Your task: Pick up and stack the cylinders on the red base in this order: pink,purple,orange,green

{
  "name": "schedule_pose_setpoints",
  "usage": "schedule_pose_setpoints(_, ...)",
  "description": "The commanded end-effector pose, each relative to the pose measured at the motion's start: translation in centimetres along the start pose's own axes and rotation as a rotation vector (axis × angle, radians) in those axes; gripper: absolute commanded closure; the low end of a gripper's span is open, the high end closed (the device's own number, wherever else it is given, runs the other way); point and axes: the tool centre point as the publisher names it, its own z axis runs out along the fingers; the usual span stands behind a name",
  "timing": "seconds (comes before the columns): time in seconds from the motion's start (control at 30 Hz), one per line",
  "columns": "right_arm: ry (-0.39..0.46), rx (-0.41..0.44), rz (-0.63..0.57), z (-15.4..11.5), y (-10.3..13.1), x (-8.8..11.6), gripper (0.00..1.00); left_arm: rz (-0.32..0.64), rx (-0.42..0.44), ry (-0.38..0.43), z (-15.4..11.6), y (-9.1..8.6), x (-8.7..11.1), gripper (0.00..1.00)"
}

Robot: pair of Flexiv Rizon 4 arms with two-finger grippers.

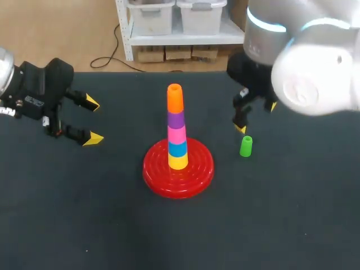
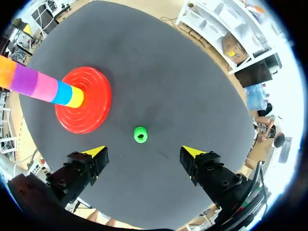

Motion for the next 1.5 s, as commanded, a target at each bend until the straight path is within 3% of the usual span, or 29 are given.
schedule_pose_setpoints(0.03,-0.014,0.001,0.010,2.6,0.0,0.2,0.00,0.001,0.002,-0.001,0.0,0.1,0.1,0.00)
schedule_pose_setpoints(0.43,0.053,0.005,0.017,5.5,0.1,0.3,0.00,0.001,0.002,-0.001,0.0,0.1,0.1,0.00)
schedule_pose_setpoints(0.77,0.051,-0.030,0.022,5.9,0.6,-0.2,0.37,0.001,0.002,-0.001,0.0,0.1,0.1,0.00)
schedule_pose_setpoints(0.93,0.051,-0.036,0.029,6.3,0.8,-0.2,0.49,0.001,0.002,-0.001,0.0,0.1,0.1,0.00)
schedule_pose_setpoints(1.5,0.044,-0.053,0.053,7.3,0.8,-0.7,0.56,0.001,0.002,-0.001,0.0,0.1,0.1,0.00)
